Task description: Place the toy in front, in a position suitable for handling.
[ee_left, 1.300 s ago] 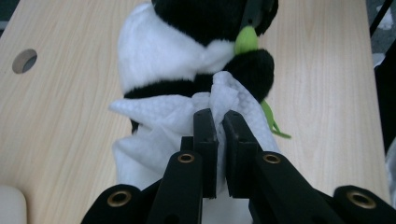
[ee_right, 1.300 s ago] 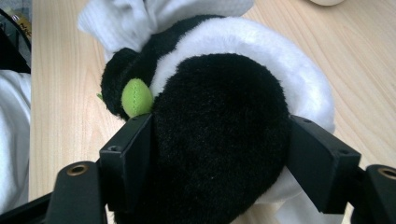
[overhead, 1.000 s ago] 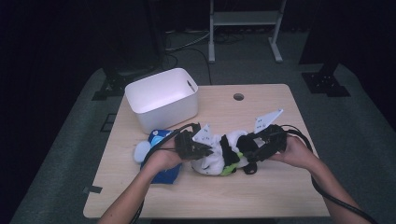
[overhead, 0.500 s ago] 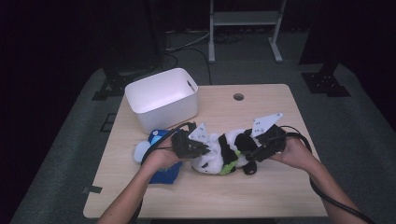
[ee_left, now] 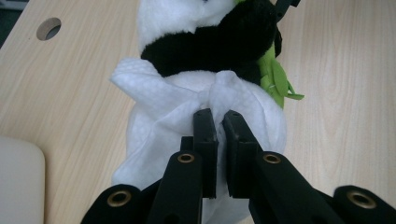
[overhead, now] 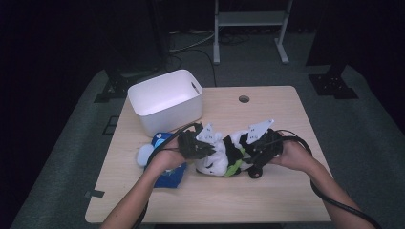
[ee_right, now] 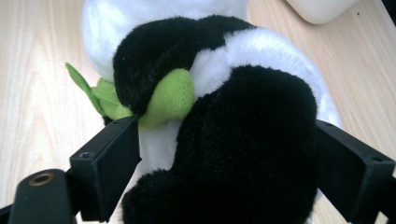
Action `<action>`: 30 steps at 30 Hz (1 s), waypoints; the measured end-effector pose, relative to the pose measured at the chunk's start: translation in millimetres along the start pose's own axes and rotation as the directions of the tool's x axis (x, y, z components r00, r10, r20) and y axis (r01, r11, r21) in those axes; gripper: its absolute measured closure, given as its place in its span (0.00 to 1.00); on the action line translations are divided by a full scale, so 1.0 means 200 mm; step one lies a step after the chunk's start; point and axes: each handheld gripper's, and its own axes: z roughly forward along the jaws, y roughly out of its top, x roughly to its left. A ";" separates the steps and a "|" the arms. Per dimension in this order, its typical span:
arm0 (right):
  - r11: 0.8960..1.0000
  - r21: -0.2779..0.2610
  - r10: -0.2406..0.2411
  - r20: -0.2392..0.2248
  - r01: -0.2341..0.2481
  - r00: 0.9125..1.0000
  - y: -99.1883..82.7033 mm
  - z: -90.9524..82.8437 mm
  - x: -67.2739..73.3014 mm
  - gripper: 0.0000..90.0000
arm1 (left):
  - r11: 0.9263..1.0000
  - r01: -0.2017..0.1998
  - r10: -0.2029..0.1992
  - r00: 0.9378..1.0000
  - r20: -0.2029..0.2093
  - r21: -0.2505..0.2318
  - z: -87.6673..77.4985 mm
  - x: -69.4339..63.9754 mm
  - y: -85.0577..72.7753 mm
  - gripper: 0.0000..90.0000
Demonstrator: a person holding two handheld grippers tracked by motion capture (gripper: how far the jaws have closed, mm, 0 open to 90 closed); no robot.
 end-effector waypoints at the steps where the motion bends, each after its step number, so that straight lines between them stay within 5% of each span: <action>1: 1.000 -0.004 0.001 -0.008 -0.001 1.000 0.00 0.00 -0.01 0.18 | 1.000 0.000 0.000 1.000 0.000 0.000 0.00 0.00 0.00 0.94; 6: 1.000 0.018 -0.004 0.030 0.003 1.000 -0.03 0.02 0.00 0.39 | 1.000 0.001 -0.001 1.000 0.014 -0.010 0.01 0.00 0.01 0.94; 18: 0.999 0.027 0.020 0.087 -0.022 0.996 -0.02 0.04 -0.01 0.58 | 1.000 -0.010 0.010 1.000 0.014 -0.006 0.00 -0.01 0.02 0.94; 25: 0.996 0.002 0.086 0.025 -0.086 0.996 -0.03 -0.01 -0.04 0.62 | 1.000 -0.011 0.011 1.000 0.007 -0.029 -0.05 -0.01 0.03 0.94; 30: 0.991 -0.006 0.134 -0.065 -0.134 0.989 -0.03 -0.03 -0.04 0.63 | 0.999 -0.020 0.021 1.000 0.008 -0.038 -0.08 -0.01 0.04 0.93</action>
